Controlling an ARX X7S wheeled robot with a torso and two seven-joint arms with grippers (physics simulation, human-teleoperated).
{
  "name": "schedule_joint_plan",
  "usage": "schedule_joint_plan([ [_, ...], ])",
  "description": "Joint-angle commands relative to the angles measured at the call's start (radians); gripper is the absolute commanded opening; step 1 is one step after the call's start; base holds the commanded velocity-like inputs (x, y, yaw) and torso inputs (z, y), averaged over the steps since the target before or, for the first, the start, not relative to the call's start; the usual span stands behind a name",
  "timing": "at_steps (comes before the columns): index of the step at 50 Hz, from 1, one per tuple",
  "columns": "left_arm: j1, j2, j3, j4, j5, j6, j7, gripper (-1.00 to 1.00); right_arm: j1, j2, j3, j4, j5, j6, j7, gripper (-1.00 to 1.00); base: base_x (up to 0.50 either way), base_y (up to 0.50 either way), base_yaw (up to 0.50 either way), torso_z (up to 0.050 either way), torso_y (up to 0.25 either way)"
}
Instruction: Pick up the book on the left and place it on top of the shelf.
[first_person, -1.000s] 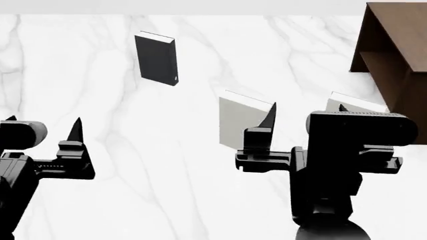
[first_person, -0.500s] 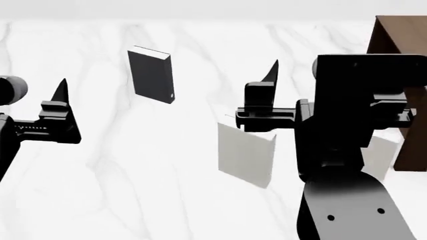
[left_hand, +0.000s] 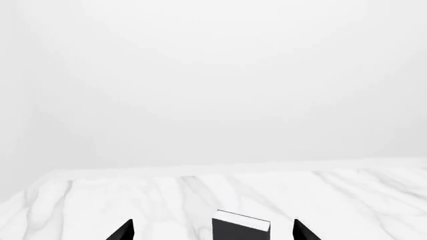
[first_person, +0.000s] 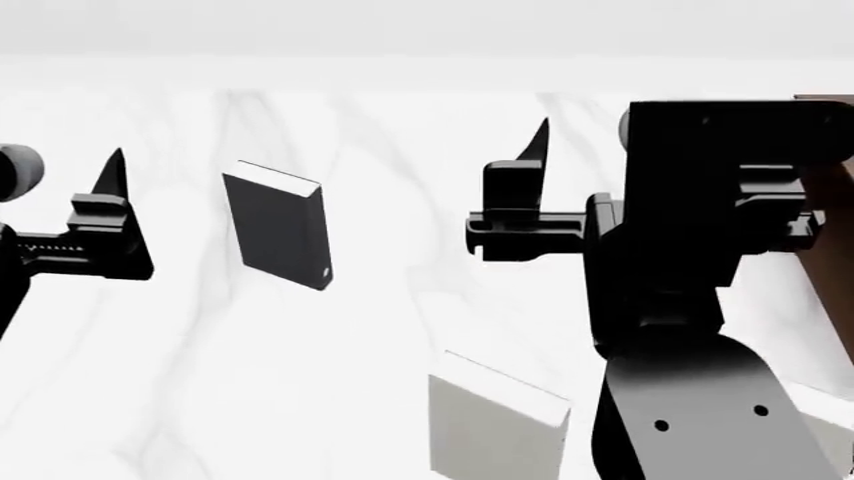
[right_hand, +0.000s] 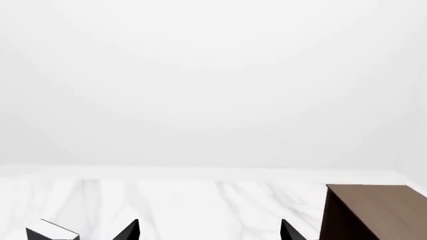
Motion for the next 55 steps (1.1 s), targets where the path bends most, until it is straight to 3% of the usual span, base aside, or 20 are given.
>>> schedule_joint_plan([
  [1,0.001,-0.003,-0.002,0.003,-0.005,0.003,-0.005,1.0,-0.005,0.002,-0.003,0.005,0.008,-0.004,0.004,1.0,0.5,0.0,0.0,0.0,0.0],
  [37,0.013,-0.015,-0.009,0.014,-0.027,0.006,-0.013,1.0,-0.016,0.01,-0.018,0.009,0.035,-0.009,0.016,1.0,0.5,0.0,0.0,0.0,0.002],
  [55,0.014,-0.022,-0.007,0.012,-0.034,0.01,-0.016,1.0,-0.019,0.017,-0.04,0.035,0.048,-0.009,0.012,1.0,0.0,0.0,0.0,0.0,0.001],
])
